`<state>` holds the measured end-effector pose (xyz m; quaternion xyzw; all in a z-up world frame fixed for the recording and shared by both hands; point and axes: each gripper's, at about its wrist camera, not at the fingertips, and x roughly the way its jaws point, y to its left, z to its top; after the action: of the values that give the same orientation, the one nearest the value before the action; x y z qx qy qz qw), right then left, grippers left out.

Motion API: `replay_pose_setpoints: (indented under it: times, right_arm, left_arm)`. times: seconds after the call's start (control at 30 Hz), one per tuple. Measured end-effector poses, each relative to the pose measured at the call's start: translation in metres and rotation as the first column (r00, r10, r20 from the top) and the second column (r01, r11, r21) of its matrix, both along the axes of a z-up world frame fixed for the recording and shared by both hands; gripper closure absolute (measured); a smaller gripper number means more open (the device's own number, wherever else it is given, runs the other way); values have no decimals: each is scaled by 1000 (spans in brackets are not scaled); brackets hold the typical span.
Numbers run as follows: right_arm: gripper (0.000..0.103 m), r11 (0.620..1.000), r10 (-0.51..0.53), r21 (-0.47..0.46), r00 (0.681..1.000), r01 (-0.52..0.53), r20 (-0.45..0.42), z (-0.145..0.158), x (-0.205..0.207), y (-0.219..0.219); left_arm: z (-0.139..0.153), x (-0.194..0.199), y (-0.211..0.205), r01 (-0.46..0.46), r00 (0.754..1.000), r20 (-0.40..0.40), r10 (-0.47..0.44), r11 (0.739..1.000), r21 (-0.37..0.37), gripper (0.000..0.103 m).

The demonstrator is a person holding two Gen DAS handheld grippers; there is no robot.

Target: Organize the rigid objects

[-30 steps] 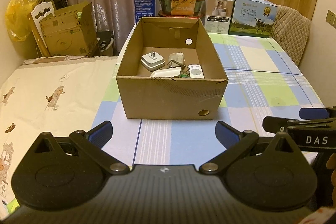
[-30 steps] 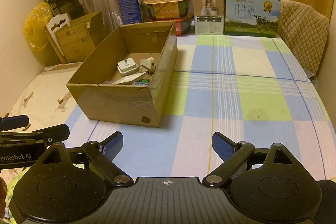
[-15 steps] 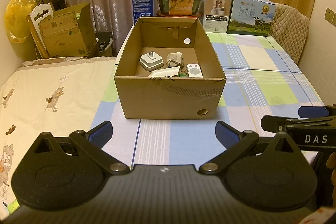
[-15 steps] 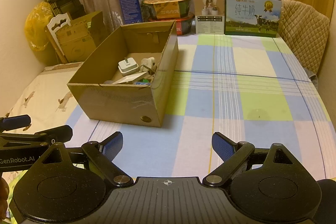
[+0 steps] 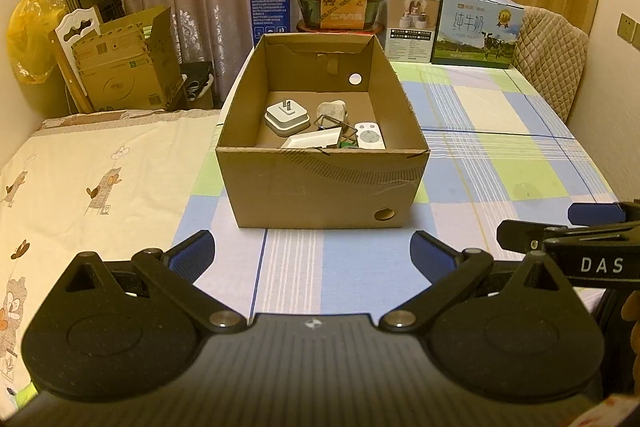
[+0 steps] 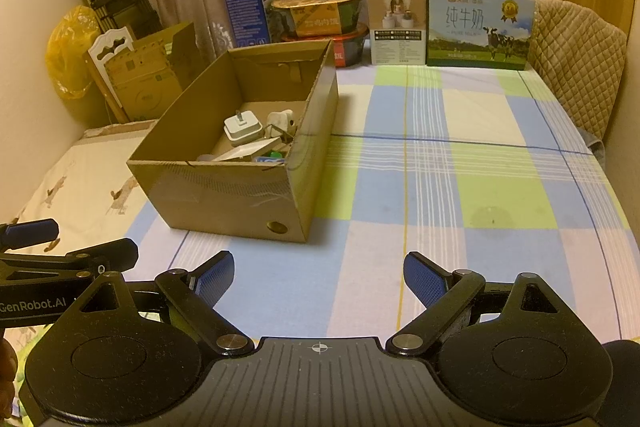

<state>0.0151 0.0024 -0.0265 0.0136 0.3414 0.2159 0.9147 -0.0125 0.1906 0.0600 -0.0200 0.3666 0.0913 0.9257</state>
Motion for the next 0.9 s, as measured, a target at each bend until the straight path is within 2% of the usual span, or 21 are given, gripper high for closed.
replay_pose_setpoints:
  times: [0.9]
  right_arm:
    - [14, 1000, -5, 5, 1000, 5, -4, -1, 0, -1]
  left_arm:
    - [1, 2, -1, 5, 1000, -1, -5, 1000, 1, 1]
